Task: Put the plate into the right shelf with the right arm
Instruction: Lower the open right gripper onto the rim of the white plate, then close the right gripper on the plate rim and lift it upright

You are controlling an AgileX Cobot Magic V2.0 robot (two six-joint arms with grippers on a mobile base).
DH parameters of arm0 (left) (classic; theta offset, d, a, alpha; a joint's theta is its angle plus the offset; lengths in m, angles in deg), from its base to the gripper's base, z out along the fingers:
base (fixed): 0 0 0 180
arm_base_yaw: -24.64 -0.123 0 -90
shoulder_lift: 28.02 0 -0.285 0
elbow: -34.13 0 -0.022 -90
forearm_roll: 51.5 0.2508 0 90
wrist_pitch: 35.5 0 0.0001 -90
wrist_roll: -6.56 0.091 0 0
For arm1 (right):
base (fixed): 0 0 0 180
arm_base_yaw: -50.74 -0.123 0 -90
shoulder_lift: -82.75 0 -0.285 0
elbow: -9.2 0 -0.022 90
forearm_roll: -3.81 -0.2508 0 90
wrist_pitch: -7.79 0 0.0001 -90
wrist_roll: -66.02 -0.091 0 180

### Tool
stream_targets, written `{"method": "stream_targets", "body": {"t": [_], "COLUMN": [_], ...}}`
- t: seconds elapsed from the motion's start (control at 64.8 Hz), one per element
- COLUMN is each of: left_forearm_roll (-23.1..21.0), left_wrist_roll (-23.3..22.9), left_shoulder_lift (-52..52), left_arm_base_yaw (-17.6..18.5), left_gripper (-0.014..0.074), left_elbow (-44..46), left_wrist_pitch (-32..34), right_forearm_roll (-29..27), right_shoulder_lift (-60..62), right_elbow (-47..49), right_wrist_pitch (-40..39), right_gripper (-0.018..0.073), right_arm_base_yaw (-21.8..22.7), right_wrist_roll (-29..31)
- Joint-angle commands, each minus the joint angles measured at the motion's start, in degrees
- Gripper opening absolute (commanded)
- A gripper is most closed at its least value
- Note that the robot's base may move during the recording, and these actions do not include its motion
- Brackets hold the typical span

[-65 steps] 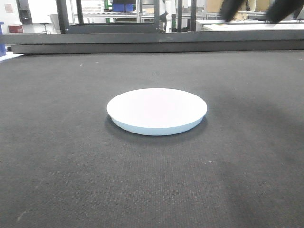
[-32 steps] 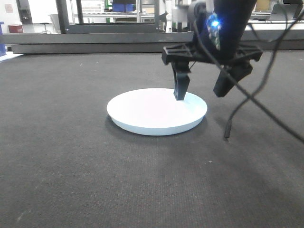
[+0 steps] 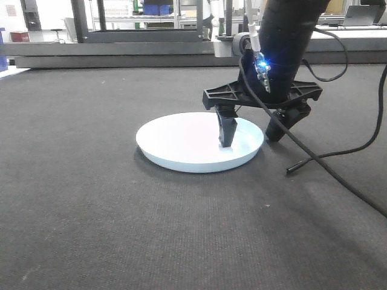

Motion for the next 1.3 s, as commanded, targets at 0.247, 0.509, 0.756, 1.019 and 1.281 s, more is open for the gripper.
{"method": "stream_targets", "body": {"t": [0.247, 0.509, 0.756, 1.019, 1.281], "left_forearm_roll": [-0.1, -0.1, -0.1, -0.1, -0.1], "left_wrist_roll": [-0.1, -0.1, -0.1, -0.1, -0.1], "left_shoulder_lift": [0.6, 0.6, 0.6, 0.6, 0.6], "left_arm_base_yaw": [-0.1, -0.1, -0.1, -0.1, -0.1], "left_gripper": [-0.0047, -0.0047, -0.0047, -0.0047, -0.0047], "left_elbow": [-0.5, -0.5, -0.5, -0.5, -0.5], "left_wrist_pitch": [4.8, 4.8, 4.8, 4.8, 4.8], "right_forearm_roll": [1.0, 1.0, 0.9, 2.3, 9.5], "right_shoulder_lift": [2.5, 5.8, 21.4, 42.6, 63.7], "right_elbow": [1.7, 1.5, -12.0, -30.1, -38.6], "right_wrist_pitch": [-2.0, -1.6, -13.0, -22.8, -20.9], "right_gripper": [0.0146, 0.0055, 0.0055, 0.0055, 0.0055], "right_arm_base_yaw": [0.0, 0.0, 1.6, 2.6, 2.5], "right_wrist_roll": [0.1, 0.1, 0.1, 0.6, 0.6]}}
